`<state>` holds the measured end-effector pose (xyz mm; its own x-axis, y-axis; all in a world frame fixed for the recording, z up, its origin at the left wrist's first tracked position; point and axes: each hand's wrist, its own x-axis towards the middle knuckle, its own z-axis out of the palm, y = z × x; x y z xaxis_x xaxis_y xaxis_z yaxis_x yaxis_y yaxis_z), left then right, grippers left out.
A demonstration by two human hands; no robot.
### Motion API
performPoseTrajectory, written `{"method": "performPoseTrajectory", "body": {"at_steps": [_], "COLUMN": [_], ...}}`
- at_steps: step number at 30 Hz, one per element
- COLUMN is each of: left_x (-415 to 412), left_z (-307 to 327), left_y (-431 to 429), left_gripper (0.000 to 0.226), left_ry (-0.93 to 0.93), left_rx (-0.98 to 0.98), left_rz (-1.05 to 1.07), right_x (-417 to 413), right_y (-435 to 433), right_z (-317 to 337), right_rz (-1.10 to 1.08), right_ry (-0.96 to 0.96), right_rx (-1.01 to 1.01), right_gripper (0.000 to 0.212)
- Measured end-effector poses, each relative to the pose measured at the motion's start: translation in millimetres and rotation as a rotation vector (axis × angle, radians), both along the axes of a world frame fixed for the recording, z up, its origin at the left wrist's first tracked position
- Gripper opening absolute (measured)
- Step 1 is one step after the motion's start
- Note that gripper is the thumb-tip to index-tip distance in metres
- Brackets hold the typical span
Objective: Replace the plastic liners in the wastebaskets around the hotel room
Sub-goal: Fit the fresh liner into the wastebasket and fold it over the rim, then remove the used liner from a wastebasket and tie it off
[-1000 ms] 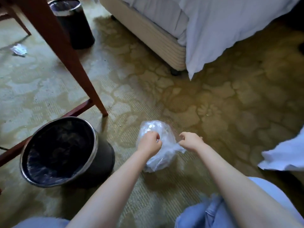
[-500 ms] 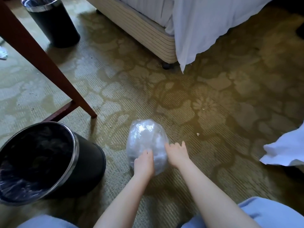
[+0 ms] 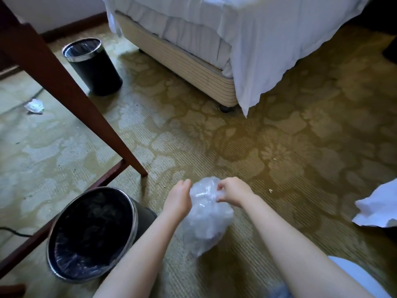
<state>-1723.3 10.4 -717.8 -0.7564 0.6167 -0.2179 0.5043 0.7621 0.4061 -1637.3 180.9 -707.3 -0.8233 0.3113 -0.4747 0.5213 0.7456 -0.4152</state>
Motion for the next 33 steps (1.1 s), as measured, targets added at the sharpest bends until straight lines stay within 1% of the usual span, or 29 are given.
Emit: {"method": "performPoseTrajectory", "body": {"at_steps": [2,5,10,15,17,20,23,25,27,31,32,33], "left_x": [-14,-26,-30,-31,-27,-10,15,34,57,113,126,140], "left_z": [36,99,215,350,408,491,562,602,635,673,679,686], "left_y": [1,1,3,27,46,77,109,131,153,197,207,218], "left_gripper": [0.027,0.026,0.021,0.014,0.025,0.049,0.065,0.069,0.059,0.019,0.014,0.014], "left_ry": [0.015,0.032,0.042,0.015,-0.029,-0.112,-0.199,-0.23,-0.224,-0.164,-0.144,-0.128], "left_rx": [0.032,0.059,0.152,0.15,0.092,-0.012,-0.016,-0.019,0.001,0.094,0.107,0.113], "left_rz": [0.001,-0.006,-0.077,-0.119,-0.116,-0.12,-0.197,-0.28,-0.37,-0.569,-0.616,-0.661], "right_x": [-9,-15,-14,-4,2,20,51,79,109,179,198,218], "right_y": [5,6,2,14,25,49,78,95,111,133,135,136], "right_z": [31,88,205,342,404,493,571,616,649,694,702,709], "right_rz": [-0.077,-0.173,-0.176,-0.219,-0.227,-0.252,-0.28,-0.323,-0.376,-0.535,-0.577,-0.626], "right_ry": [0.041,0.063,0.069,0.17,0.212,0.248,0.272,0.292,0.318,0.37,0.373,0.377], "right_rx": [-0.075,-0.207,-0.185,-0.2,-0.2,-0.186,-0.174,-0.177,-0.167,-0.131,-0.112,-0.088], "right_gripper": [0.032,0.028,0.018,0.016,0.017,0.019,0.017,0.011,0.007,0.009,0.009,0.008]}}
